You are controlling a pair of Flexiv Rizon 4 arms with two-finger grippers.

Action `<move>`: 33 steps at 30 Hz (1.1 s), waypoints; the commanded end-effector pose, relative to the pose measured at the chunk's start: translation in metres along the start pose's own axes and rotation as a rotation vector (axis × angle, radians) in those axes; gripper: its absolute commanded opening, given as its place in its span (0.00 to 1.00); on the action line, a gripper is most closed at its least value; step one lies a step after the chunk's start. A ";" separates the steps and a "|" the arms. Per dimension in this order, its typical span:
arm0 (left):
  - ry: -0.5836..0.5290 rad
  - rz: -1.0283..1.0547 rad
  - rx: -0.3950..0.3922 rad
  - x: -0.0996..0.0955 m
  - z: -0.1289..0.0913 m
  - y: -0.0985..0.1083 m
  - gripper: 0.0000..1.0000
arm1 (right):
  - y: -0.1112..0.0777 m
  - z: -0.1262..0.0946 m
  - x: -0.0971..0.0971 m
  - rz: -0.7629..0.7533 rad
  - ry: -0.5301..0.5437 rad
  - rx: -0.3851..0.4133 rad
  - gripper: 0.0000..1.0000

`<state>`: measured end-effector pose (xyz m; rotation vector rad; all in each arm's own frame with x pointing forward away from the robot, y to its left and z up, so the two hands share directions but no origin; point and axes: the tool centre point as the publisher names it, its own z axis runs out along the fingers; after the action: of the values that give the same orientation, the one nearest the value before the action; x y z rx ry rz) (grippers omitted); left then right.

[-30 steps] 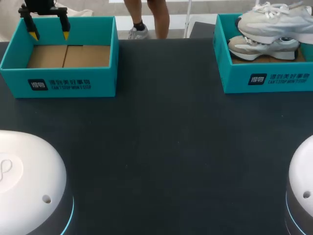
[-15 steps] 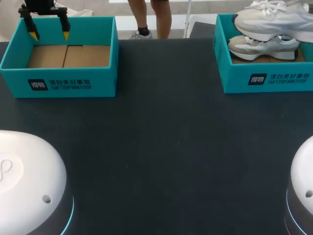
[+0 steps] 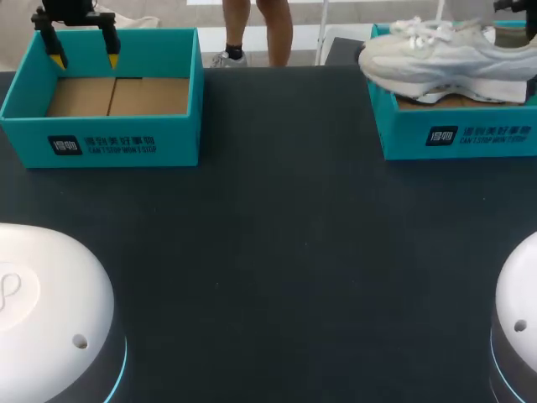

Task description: Take the shoe out of the shoebox, open the shoe tongue, remove and reinsert the insole, then place the shoe into the shoebox

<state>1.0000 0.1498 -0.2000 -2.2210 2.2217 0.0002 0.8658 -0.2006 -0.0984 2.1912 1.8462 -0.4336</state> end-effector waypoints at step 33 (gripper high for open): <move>0.000 0.000 0.000 0.000 0.000 0.000 1.00 | -0.167 -0.031 0.063 0.081 -0.010 -0.050 0.00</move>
<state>1.0000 0.1499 -0.2000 -2.2210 2.2218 0.0002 0.7337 -0.1146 -0.0984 2.2409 1.7472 -0.3935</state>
